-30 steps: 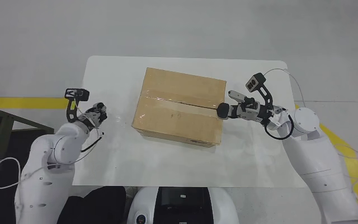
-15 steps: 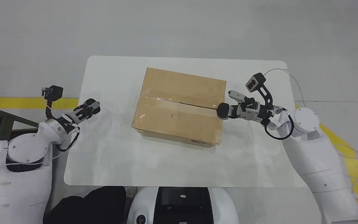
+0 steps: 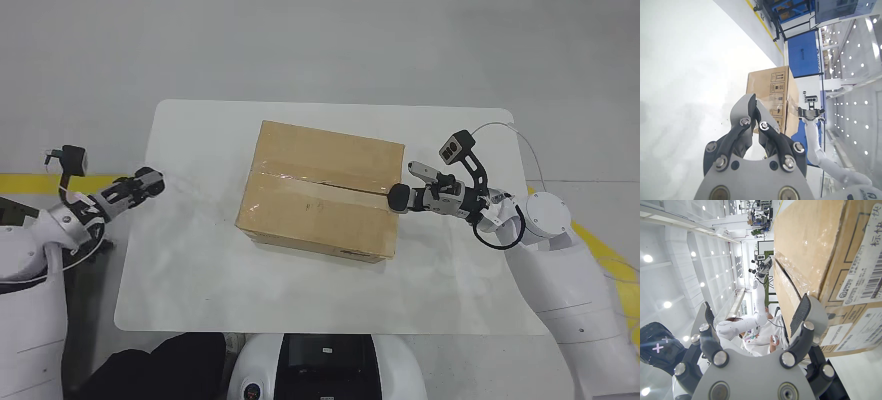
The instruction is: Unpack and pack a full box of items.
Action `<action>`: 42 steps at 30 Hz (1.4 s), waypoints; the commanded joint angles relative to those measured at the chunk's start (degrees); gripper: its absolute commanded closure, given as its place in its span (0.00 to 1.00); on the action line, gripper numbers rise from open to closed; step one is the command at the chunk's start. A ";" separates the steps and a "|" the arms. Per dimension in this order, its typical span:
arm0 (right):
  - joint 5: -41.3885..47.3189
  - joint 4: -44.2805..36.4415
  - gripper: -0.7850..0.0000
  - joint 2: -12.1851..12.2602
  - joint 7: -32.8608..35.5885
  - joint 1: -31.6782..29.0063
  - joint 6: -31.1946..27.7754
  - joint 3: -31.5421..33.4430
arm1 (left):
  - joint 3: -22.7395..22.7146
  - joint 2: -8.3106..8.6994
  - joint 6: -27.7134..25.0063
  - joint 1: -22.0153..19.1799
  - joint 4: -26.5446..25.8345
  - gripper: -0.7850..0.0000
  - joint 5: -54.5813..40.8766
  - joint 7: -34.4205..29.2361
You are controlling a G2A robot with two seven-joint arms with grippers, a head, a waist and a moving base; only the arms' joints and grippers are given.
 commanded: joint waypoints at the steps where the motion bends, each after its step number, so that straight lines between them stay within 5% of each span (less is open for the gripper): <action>1: 0.00 0.00 0.00 0.00 0.00 0.00 0.00 0.00 | -0.04 0.19 1.12 -0.80 0.59 1.00 -2.13 -0.72; 12: 0.00 0.00 0.00 0.00 0.00 0.00 0.00 0.00 | 1.68 0.81 8.16 -5.78 -0.83 1.00 -10.63 1.15; 25: 0.00 0.00 0.00 0.00 0.00 0.00 0.00 0.00 | 6.25 0.84 10.88 -9.19 -10.97 1.00 -21.11 5.85; 42: 0.00 0.00 0.00 0.00 0.00 0.00 0.00 0.00 | 20.02 0.33 9.81 -15.20 -16.93 1.00 -21.66 13.81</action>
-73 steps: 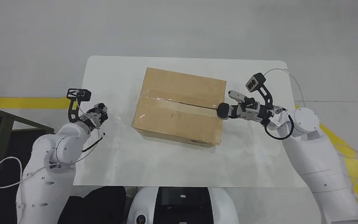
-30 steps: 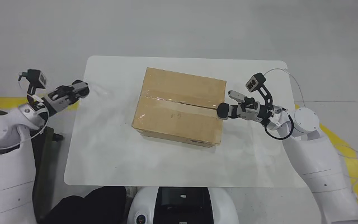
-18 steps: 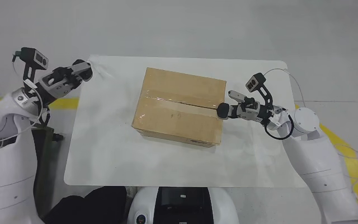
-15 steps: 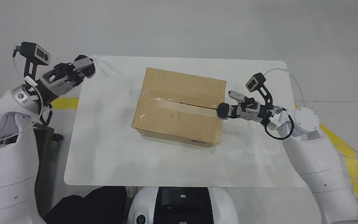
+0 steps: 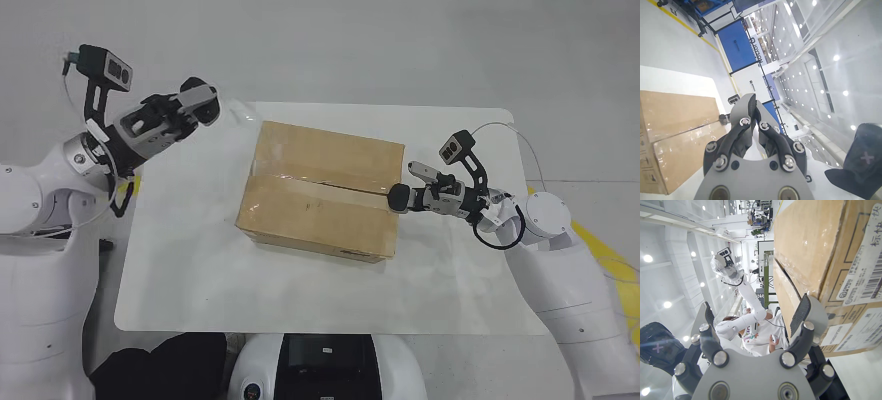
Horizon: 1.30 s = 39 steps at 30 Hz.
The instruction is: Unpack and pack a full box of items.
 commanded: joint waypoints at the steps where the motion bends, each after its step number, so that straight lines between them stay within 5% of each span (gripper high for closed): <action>1: 0.00 0.00 0.00 0.00 0.00 0.00 0.00 0.00 | 2.49 -0.11 0.23 -1.37 1.18 1.00 0.63 0.42; 13: 0.00 0.00 0.00 0.00 0.00 0.00 0.00 0.00 | 10.21 -0.36 0.72 -7.67 6.58 1.00 0.46 -3.34; 39: 0.00 0.00 0.00 0.00 0.00 0.00 0.00 0.00 | 17.00 -0.35 -2.10 -5.45 6.74 1.00 8.66 0.61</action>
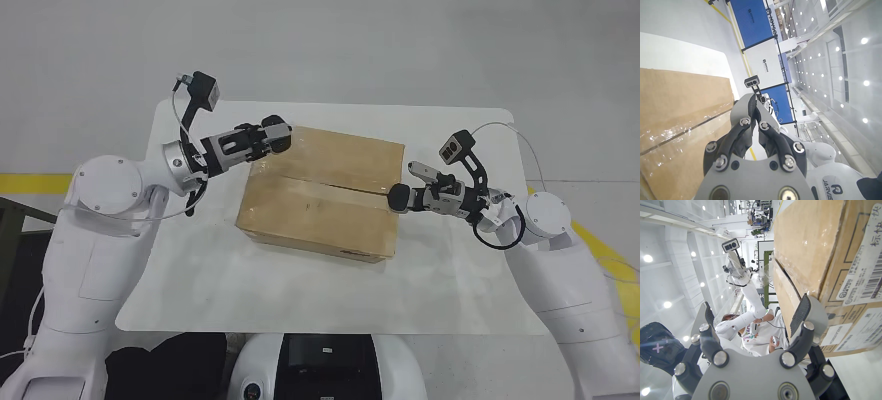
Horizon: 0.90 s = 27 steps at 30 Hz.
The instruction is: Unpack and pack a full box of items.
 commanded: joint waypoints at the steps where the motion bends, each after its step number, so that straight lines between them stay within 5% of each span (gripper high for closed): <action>1: 0.00 0.00 0.00 0.00 0.00 0.00 0.00 0.00 | 0.33 0.02 -0.18 0.39 -0.25 1.00 1.01 0.45; 16: 0.00 0.00 0.00 0.00 0.00 0.00 0.00 0.00 | 1.74 0.02 0.75 2.41 -0.97 1.00 4.98 4.17; 17: 0.00 0.00 0.00 0.00 0.00 0.00 0.00 0.00 | 1.76 0.02 0.92 2.35 -0.90 0.87 5.02 4.13; 18: 0.00 0.00 0.00 0.00 0.00 0.00 0.00 0.00 | 1.78 0.03 1.11 2.24 -0.83 0.62 5.16 4.06; 19: 0.00 0.00 0.00 0.00 0.00 0.00 0.00 0.00 | 1.81 0.04 1.31 2.07 -0.74 0.19 5.28 3.95; 20: 0.00 0.00 0.00 0.00 0.00 0.00 0.00 0.00 | 1.85 0.04 1.43 1.84 -0.62 0.00 5.36 3.80; 27: 0.00 0.00 0.00 0.00 0.00 0.00 0.00 0.00 | 1.54 0.06 1.47 1.00 -0.51 0.00 5.29 3.56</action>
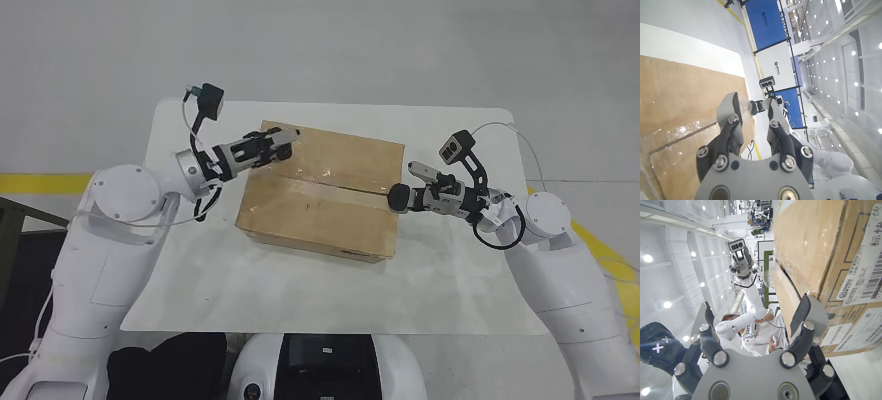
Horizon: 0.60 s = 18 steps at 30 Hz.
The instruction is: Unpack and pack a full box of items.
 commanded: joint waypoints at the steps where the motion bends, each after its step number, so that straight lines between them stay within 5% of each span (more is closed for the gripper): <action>1: 0.00 0.00 0.00 0.00 0.00 0.00 0.00 0.00 | -0.17 0.01 -0.06 -0.13 -0.02 0.00 -0.09 0.06; 10: 0.00 0.00 0.00 0.00 0.00 0.00 0.00 0.00 | -2.28 0.35 -1.60 0.05 -1.07 0.00 -2.22 -2.51; 18: 0.00 0.00 0.00 0.00 0.00 0.00 0.00 0.00 | -8.83 1.32 -3.67 2.17 -2.21 0.00 -3.79 -4.29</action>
